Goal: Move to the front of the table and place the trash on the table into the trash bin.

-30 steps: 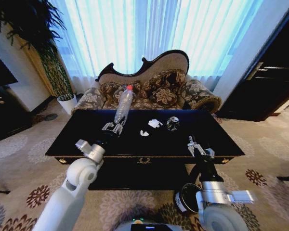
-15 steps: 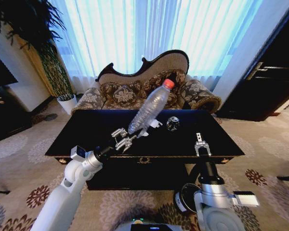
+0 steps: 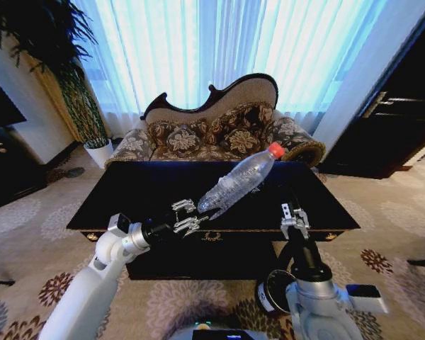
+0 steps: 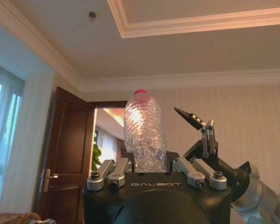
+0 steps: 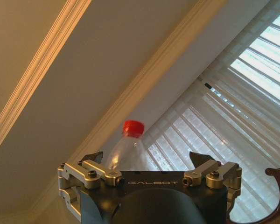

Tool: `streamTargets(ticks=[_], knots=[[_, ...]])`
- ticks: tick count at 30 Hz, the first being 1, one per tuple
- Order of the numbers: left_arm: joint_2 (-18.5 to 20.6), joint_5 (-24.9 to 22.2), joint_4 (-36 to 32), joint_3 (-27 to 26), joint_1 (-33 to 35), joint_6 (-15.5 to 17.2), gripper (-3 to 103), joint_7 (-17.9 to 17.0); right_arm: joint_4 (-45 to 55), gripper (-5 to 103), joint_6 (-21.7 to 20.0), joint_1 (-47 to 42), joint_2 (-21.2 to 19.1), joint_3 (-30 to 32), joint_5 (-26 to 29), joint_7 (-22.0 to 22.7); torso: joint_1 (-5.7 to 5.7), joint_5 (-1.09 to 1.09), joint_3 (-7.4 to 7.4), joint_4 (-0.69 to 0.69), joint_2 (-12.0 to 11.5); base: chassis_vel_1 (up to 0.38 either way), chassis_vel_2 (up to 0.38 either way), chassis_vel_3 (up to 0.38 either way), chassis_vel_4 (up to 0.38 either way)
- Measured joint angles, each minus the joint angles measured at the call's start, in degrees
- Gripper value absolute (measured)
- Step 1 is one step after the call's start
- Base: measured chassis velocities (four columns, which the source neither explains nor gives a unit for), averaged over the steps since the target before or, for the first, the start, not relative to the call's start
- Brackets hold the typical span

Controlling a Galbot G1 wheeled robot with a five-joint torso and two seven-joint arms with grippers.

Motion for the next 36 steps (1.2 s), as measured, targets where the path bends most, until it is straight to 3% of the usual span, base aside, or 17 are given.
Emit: streamTargets(ticks=[24,27,33,36], knots=[[-2.6,4.1,1.1,10.9,-4.1,1.1,32,-0.3,-0.1,103,-0.6,-1.0,0.7,-1.5,-3.9,-1.7,0.0,0.0,0.0,0.0,0.0,0.0,0.0,0.0,0.0],[-3.0,4.5,1.5,11.4,-4.1,1.0,32,-0.3,-0.1,89,-0.4,-1.2,0.7,-1.4,-4.0,-2.0,0.0,0.0,0.0,0.0,0.0,0.0,0.0,0.0,0.0],[-3.0,4.8,1.5,11.2,-3.6,0.7,31,-0.3,-0.1,73,-0.1,-1.3,0.8,-1.3,-3.9,-2.7,0.0,0.0,0.0,0.0,0.0,0.0,0.0,0.0,0.0],[-3.0,4.8,1.2,10.7,-3.0,0.6,30,-0.4,-0.1,57,-0.1,-1.2,1.0,-1.4,-3.9,-2.9,0.0,0.0,0.0,0.0,0.0,0.0,0.0,0.0,0.0]])
